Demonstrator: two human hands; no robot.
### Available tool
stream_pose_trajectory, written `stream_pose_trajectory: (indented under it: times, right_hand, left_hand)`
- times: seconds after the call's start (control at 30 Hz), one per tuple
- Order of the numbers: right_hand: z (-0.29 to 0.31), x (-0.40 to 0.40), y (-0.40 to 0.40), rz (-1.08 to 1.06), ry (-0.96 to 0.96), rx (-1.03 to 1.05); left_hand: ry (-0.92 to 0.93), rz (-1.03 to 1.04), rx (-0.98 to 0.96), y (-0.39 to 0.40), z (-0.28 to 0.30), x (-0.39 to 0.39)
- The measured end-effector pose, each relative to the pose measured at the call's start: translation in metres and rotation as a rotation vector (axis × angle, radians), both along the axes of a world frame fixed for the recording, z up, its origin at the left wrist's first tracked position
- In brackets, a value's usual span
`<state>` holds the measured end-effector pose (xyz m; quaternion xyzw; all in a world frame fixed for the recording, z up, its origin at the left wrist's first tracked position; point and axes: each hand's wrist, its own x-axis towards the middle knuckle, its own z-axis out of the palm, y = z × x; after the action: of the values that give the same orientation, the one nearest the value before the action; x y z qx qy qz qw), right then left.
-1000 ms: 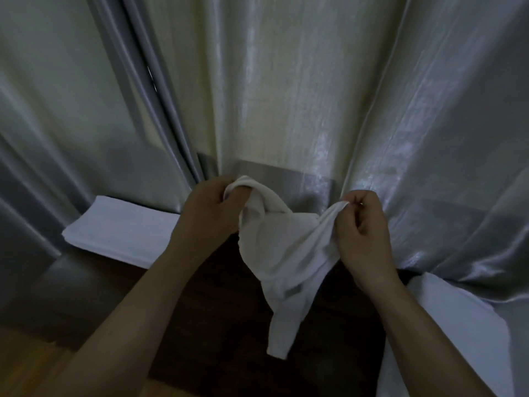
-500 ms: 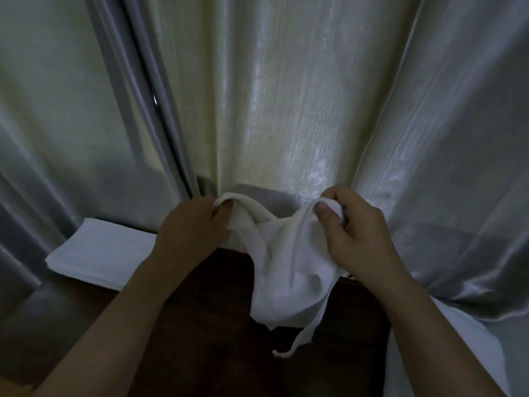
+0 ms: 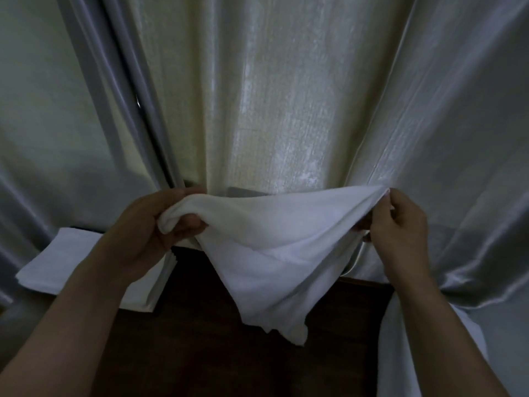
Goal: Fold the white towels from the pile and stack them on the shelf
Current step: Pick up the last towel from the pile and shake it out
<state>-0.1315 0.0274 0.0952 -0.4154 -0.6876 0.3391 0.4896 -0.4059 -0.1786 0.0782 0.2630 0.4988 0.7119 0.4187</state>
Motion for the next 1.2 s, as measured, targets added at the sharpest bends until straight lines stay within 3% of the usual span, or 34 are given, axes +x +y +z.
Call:
stream_pose_trajectory:
  times: [0.23, 0.33, 0.43, 0.57, 0.63, 0.8, 0.97, 1.07, 1.2]
  right_hand:
    - [0.0, -0.002, -0.002, 0.135, 0.316, -0.66]
    - [-0.001, -0.006, -0.002, 0.235, 0.516, -0.722]
    - [-0.002, -0.006, 0.002, 0.325, 0.669, -0.614]
    - [-0.013, -0.004, -0.002, 0.382, 0.585, -0.422]
    - [-0.022, -0.003, -0.005, 0.367, 0.448, -0.22]
    - [-0.029, -0.001, 0.001, 0.056, -0.23, 0.434]
    - [-0.024, -0.004, 0.021, -0.219, -0.361, 0.889]
    - [-0.02, -0.007, 0.031, -0.256, -0.377, 0.962]
    - [-0.013, -0.008, 0.04, -0.267, -0.374, 0.894]
  left_hand:
    - [0.15, -0.233, 0.152, -0.009, -0.009, -0.011]
    - [0.228, -0.169, 0.173, -0.009, -0.009, -0.004]
    - [0.335, -0.081, 0.188, -0.006, -0.01, -0.001]
    - [0.316, -0.012, 0.22, -0.003, -0.002, 0.005]
    - [0.313, 0.043, 0.198, -0.001, 0.001, 0.007]
    - [0.338, 0.163, 0.195, 0.007, 0.012, 0.012]
    - [0.313, 0.251, 0.224, 0.015, 0.031, 0.012]
    - [0.312, 0.246, 0.251, 0.02, 0.044, 0.011]
    - [0.308, 0.233, 0.277, 0.025, 0.058, 0.012]
